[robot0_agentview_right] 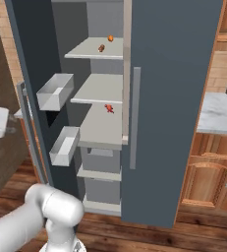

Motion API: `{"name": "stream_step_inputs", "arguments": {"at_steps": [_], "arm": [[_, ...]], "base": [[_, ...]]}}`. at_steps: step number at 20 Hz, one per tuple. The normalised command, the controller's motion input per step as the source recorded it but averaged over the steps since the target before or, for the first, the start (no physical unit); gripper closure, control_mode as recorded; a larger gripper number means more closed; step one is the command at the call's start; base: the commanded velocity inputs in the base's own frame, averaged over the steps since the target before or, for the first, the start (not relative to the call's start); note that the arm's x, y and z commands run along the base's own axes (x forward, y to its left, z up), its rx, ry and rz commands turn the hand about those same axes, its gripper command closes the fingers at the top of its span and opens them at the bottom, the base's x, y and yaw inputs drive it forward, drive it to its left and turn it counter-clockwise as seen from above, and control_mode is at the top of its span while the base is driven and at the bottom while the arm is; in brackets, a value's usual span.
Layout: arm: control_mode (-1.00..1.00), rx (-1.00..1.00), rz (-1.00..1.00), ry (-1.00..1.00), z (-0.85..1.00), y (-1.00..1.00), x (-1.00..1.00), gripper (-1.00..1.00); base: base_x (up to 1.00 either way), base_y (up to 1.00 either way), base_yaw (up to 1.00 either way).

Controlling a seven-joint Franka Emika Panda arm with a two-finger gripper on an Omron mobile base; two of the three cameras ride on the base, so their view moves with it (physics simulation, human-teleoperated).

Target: Store the kebab skewer in the freezer for long-term storage. Close the freezer door after placing the cooked food.

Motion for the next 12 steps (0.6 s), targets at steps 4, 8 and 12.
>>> {"name": "stream_step_inputs", "arguments": {"at_steps": [4,8,12], "arm": [[-1.0,-0.04,0.0,-0.01,0.0,0.38,0.8,-1.0],[-1.0,-0.01,0.0,0.0,0.0,0.29,0.7,-1.0],[-1.0,0.0,0.0,0.0,0.0,0.06,0.64,-1.0]], "base": [[0.0,0.0,0.0],[0.0,0.0,0.0],[0.0,0.0,0.0]]}}
